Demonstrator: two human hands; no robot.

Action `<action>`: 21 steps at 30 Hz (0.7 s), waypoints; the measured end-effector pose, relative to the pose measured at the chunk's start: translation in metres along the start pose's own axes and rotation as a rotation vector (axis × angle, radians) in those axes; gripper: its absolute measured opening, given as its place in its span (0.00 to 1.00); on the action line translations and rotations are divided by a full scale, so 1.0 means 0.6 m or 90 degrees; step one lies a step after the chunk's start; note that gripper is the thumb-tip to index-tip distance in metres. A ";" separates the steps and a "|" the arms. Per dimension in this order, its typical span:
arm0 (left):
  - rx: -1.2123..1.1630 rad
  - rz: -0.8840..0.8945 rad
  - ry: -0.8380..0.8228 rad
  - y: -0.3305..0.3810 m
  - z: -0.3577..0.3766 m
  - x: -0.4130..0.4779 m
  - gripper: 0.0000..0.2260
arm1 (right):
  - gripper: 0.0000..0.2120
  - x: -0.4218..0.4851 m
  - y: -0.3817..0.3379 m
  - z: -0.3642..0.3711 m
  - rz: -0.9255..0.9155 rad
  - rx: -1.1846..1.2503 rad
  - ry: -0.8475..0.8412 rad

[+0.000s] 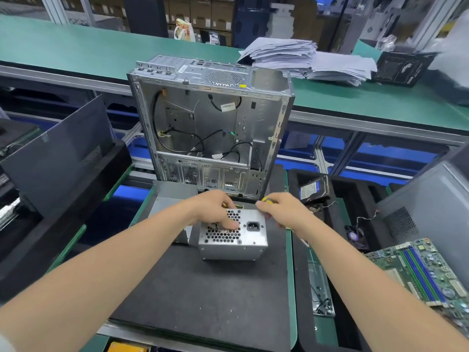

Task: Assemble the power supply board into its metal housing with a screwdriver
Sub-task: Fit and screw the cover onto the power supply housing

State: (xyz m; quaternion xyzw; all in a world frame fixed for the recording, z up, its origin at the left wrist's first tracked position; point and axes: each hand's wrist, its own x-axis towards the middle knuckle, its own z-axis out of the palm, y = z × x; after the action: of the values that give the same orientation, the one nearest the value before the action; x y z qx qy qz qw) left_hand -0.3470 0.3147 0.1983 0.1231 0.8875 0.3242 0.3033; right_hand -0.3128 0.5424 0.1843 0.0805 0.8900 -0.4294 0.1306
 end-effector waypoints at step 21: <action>0.220 0.143 0.136 -0.110 0.136 -0.050 0.17 | 0.15 0.013 0.070 0.050 -0.027 -0.149 0.054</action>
State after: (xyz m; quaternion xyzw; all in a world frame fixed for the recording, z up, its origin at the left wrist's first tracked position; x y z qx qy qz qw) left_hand -0.2745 0.2929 0.1200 0.2360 0.9377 0.2103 0.1442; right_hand -0.3045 0.5452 0.1327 0.0636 0.9403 -0.3213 0.0923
